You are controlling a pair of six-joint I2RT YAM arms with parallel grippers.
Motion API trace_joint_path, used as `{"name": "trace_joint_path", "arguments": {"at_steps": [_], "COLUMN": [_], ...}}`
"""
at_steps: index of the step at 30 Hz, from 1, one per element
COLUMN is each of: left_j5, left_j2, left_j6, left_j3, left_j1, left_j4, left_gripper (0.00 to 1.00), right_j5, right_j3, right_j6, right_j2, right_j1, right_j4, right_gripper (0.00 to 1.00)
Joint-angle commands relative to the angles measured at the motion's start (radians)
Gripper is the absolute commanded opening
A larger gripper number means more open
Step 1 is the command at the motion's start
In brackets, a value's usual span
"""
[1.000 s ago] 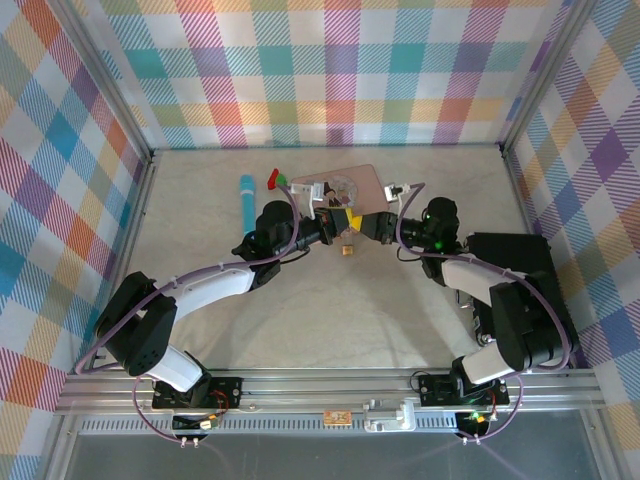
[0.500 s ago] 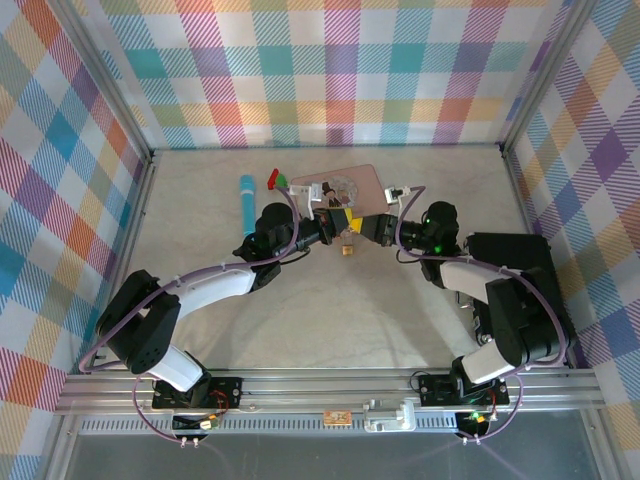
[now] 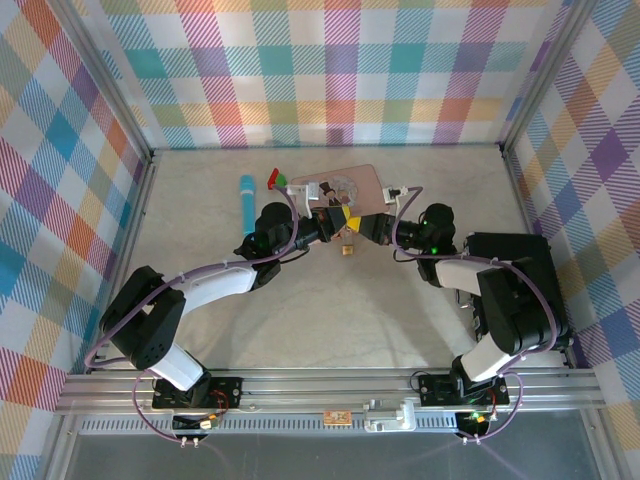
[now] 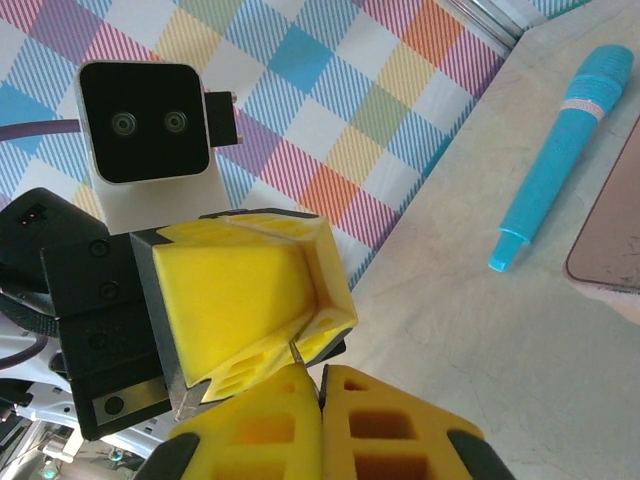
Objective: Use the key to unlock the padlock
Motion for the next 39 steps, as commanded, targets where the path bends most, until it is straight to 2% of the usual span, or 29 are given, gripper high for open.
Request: {"name": "trace_joint_path", "arguments": {"at_steps": [1,2,3,4,5,6,7,12,17,22,25,30,34,39], "left_j5": [0.005,-0.006,-0.017,-0.034,-0.045,-0.052,-0.053,-0.076,-0.095,-0.148,-0.183,-0.258,-0.321,-0.337], "left_j2": [-0.015,-0.021,-0.029,-0.04,-0.051,-0.063,-0.078,-0.13,-0.108,-0.019,0.063,0.206,0.295,0.377], "left_j6": [-0.005,-0.008,-0.013,-0.019,-0.024,-0.026,-0.026,0.037,0.07,0.086,0.089,0.102,0.098,0.088], "left_j3": [-0.015,-0.017,-0.023,-0.029,-0.032,-0.033,-0.033,-0.022,-0.022,0.009,0.074,0.191,0.246,0.282], "left_j1": [-0.004,-0.002,0.001,0.007,0.015,0.026,0.041,0.077,0.074,0.008,-0.033,-0.064,-0.065,-0.065], "left_j4": [0.065,0.062,0.059,0.05,0.039,0.019,-0.01,-0.212,-0.368,-0.455,-0.506,-0.556,-0.566,-0.554], "left_gripper": [0.01,0.08,0.25,0.49,0.64,0.72,0.75,0.77,0.77,0.75,0.75,0.7,0.64,0.62], "right_j5": [0.013,0.016,0.016,0.016,0.019,0.025,0.031,0.095,0.253,0.413,0.467,0.455,0.454,0.452], "right_j3": [-0.009,-0.009,-0.007,-0.006,-0.005,-0.003,-0.004,-0.003,0.043,0.091,0.109,0.101,0.09,0.071], "right_j6": [-0.023,-0.035,-0.051,-0.075,-0.098,-0.126,-0.154,-0.3,-0.509,-0.657,-0.705,-0.703,-0.704,-0.699], "right_j2": [-0.001,-0.005,-0.011,-0.015,-0.022,-0.03,-0.039,-0.105,-0.193,-0.232,-0.237,-0.264,-0.305,-0.34], "right_j1": [0.008,0.007,0.007,0.006,0.006,0.002,-0.001,-0.028,-0.049,-0.084,-0.111,-0.181,-0.186,-0.186], "right_j4": [0.001,-0.015,-0.034,-0.063,-0.101,-0.145,-0.191,-0.444,-0.871,-1.155,-1.232,-1.245,-1.247,-1.242], "right_gripper": [0.0,0.0,0.0,0.0,0.0,0.0,0.0,0.0,0.0,0.0,0.0,0.0,0.0,0.0]}}
